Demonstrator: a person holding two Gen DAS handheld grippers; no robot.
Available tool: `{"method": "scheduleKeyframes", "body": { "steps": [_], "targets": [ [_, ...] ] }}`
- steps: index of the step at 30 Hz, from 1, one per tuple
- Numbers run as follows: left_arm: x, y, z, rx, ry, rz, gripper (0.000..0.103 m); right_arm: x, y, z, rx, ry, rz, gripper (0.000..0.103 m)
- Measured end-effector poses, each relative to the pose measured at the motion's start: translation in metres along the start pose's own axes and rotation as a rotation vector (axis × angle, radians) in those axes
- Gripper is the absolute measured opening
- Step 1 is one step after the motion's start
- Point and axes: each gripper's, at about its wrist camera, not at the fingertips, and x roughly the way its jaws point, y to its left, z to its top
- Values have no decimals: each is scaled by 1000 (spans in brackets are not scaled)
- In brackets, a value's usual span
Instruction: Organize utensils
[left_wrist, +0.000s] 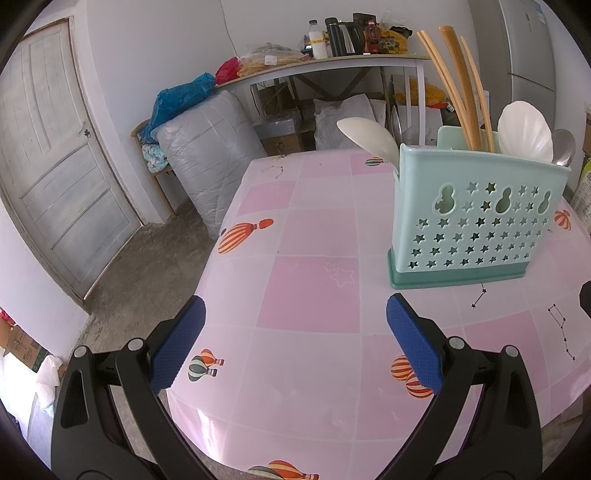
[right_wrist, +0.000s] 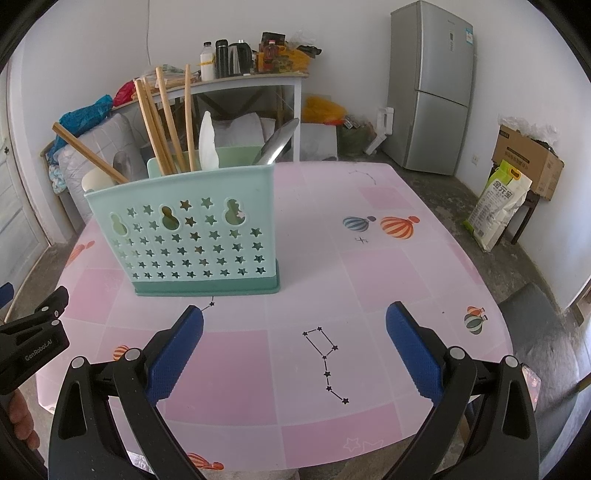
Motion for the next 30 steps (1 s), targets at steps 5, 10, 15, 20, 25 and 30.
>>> {"method": "scheduleKeyframes", "body": {
  "steps": [5, 10, 15, 20, 25, 30],
  "targets": [
    [0, 0, 0, 0, 0, -1, 94, 0, 0, 0, 1, 0, 0, 96],
    [0, 1, 0, 0, 1, -1, 94, 0, 0, 0, -1, 1, 0, 96],
    [1, -1, -1, 2, 3, 0, 94, 0, -1, -1, 1, 1, 2, 96],
    [1, -1, -1, 1, 3, 0, 94, 0, 0, -1, 1, 1, 3, 96],
    [3, -2, -2, 1, 5, -2, 94, 0, -1, -1, 2, 1, 3, 96],
    [3, -2, -3, 1, 7, -3, 94, 1, 0, -2, 5, 1, 3, 96]
  ]
}}
